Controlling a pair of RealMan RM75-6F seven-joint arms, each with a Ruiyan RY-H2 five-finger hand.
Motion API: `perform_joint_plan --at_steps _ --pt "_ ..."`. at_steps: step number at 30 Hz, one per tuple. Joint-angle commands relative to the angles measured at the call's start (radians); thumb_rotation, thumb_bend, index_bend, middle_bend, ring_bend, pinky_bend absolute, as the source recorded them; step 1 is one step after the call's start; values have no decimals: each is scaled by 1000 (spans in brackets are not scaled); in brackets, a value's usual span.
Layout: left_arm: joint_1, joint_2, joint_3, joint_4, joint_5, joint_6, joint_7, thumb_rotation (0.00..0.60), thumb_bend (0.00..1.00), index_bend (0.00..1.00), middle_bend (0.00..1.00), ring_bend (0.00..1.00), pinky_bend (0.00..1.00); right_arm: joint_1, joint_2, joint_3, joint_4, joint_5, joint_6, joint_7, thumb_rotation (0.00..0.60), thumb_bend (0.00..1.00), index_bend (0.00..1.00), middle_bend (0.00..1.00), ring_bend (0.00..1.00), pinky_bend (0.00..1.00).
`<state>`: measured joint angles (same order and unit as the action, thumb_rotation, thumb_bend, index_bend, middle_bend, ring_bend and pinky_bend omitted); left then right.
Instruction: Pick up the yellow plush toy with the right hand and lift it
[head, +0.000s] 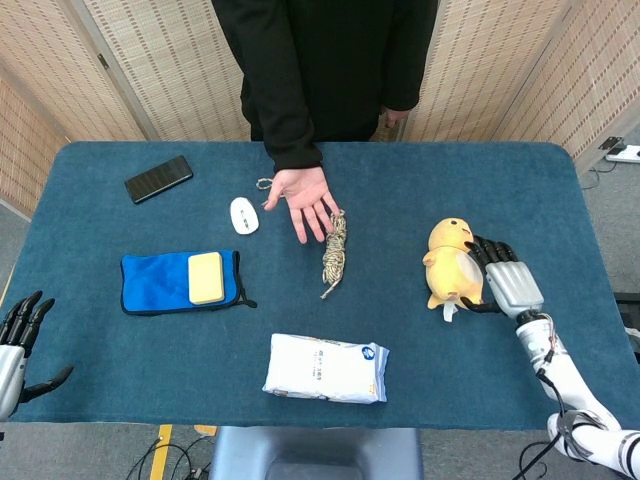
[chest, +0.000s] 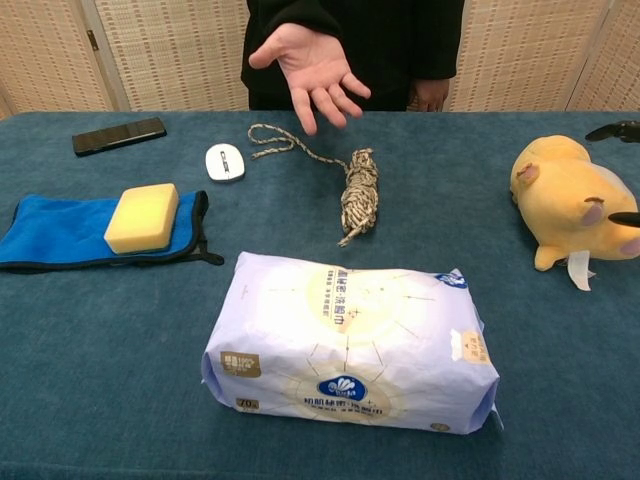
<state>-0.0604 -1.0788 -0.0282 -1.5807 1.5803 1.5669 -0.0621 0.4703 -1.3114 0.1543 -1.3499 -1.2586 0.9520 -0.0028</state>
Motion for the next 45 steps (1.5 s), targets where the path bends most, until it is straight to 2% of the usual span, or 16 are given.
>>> perform_joint_plan --at_steps 1,4,7,9,10,11,12,14,16,20,26,30,34,41,45 --pt "0 0 0 0 1 1 -1 600 240 0 50 58 260 20 -46 -12 61 11 -43 12 600 171 0 0 0 0" --pt "0 0 0 0 0 0 -2 600 239 0 50 58 260 35 -80 -20 112 6 -67 19 600 183 0 0 0 0" --pt "0 1 0 2 0 1 -5 600 240 0 50 58 260 42 -115 -21 160 -8 -55 26 600 255 0 6 3 17" --pt "1 2 0 2 1 4 -10 600 239 0 50 58 260 40 -139 -19 187 -31 -19 37 600 319 24 89 72 146" --pt "2 3 0 2 3 7 -11 600 239 0 50 58 260 36 -153 -15 198 -46 14 49 600 364 80 188 164 289" --pt "3 3 1 3 4 9 -13 600 240 0 50 57 260 32 -163 -13 210 -62 43 60 600 414 196 326 306 472" --pt "4 3 1 3 5 10 -15 600 240 0 50 58 260 26 -172 -12 220 -74 70 72 600 440 316 425 415 596" --pt "5 4 2 3 8 13 -16 600 240 0 50 58 260 15 -184 -8 228 -90 109 115 600 474 491 556 557 752" --pt "6 4 4 2 12 16 -17 600 240 0 50 58 260 6 -186 -3 228 -99 136 163 600 507 563 609 613 814" --pt "7 3 7 0 21 22 -14 600 240 0 50 58 260 -15 -167 -1 201 -123 194 201 600 548 601 637 644 846" --pt "8 2 11 -4 35 28 -11 600 240 0 50 58 260 -70 -100 22 62 -148 336 210 600 514 601 635 644 846" --pt "3 2 11 -6 40 25 -16 600 240 0 50 58 260 -64 -57 55 -29 -145 360 168 600 513 601 635 644 846" --pt "0 11 14 -6 56 31 -55 600 240 0 50 58 260 -46 -25 81 -163 -155 377 76 600 491 601 619 644 846" --pt "2 21 8 7 37 31 -93 600 240 0 50 58 260 11 -9 120 -296 -115 317 -35 600 452 601 598 644 846" --pt "-9 34 8 6 32 8 -101 600 240 0 50 58 260 105 -55 176 -352 -48 254 -206 600 425 601 579 640 845"
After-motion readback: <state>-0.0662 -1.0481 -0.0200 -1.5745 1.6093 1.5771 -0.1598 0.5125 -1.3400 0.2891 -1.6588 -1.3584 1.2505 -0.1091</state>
